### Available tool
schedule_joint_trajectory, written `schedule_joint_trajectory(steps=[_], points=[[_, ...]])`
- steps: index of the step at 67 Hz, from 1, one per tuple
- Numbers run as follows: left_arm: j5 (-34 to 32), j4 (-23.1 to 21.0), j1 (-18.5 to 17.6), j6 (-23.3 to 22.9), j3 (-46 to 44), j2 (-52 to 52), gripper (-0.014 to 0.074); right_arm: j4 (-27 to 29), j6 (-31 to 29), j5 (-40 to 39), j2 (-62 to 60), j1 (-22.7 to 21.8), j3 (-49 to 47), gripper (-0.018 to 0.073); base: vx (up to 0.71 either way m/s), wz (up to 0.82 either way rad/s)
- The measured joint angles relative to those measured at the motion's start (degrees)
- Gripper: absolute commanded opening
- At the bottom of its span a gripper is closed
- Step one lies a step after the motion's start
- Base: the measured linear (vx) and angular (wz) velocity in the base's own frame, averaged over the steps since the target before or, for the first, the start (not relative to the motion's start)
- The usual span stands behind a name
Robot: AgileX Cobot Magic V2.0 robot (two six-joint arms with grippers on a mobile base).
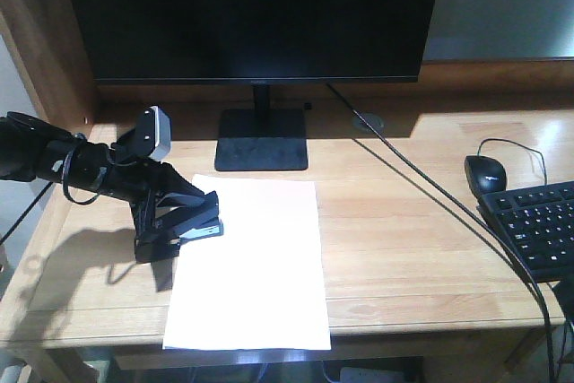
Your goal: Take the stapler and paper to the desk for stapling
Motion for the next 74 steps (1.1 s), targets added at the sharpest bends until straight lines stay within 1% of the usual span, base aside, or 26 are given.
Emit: schedule_joint_trajectory(steps=[58, 74], points=[[-0.53, 0.05, 0.0, 0.0, 0.0, 0.02, -0.0006, 0.0, 0.0, 0.0, 0.0, 0.0, 0.0, 0.0578, 0.0, 0.0], [-0.79, 0.92, -0.47, 0.0, -0.13, 2.71, -0.0006, 0.0, 0.0, 0.05, 0.0, 0.0, 0.0, 0.0578, 0.0, 0.0]])
